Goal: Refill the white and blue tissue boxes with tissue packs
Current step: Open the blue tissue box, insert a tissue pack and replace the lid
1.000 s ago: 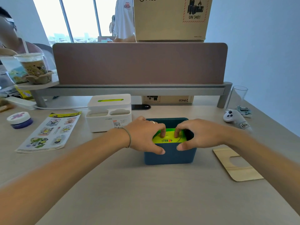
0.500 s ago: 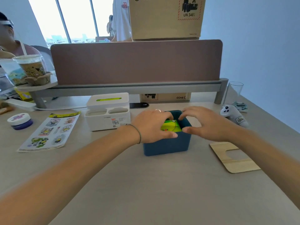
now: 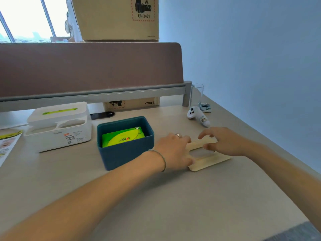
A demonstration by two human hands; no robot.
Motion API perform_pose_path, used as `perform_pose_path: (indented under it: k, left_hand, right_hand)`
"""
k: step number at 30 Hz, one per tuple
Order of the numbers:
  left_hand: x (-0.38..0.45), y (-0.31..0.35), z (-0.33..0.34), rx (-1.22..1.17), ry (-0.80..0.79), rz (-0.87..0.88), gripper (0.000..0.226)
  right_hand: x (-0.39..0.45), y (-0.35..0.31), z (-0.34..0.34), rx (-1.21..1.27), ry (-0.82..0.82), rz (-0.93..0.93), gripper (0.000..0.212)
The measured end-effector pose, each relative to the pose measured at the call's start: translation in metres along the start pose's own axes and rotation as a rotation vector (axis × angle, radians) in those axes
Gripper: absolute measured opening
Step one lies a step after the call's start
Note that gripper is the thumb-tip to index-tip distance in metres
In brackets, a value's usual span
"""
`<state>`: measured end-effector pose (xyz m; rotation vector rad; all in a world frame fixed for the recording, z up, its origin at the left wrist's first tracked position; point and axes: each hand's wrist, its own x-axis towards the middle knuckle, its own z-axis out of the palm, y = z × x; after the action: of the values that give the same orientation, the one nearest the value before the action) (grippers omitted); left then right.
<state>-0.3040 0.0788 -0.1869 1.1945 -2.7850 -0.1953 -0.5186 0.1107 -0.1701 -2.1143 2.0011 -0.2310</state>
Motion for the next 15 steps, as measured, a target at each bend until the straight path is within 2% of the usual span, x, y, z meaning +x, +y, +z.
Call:
perform_pose_path:
  k: [3,6,15]
  left_hand:
    - [0.007,0.005,0.015,0.031,-0.124,-0.044,0.098]
    - [0.011,0.005,0.023,0.072,-0.181,-0.069,0.113]
    - [0.018,0.012,0.02,0.057,-0.164,-0.115,0.112]
  right_hand:
    - [-0.007,0.02,0.003,-0.029,-0.064,0.054,0.033]
    - [-0.01,0.032,0.005,-0.05,-0.097,0.088,0.034]
    - [-0.012,0.036,0.006,-0.044,-0.08,0.076,0.036]
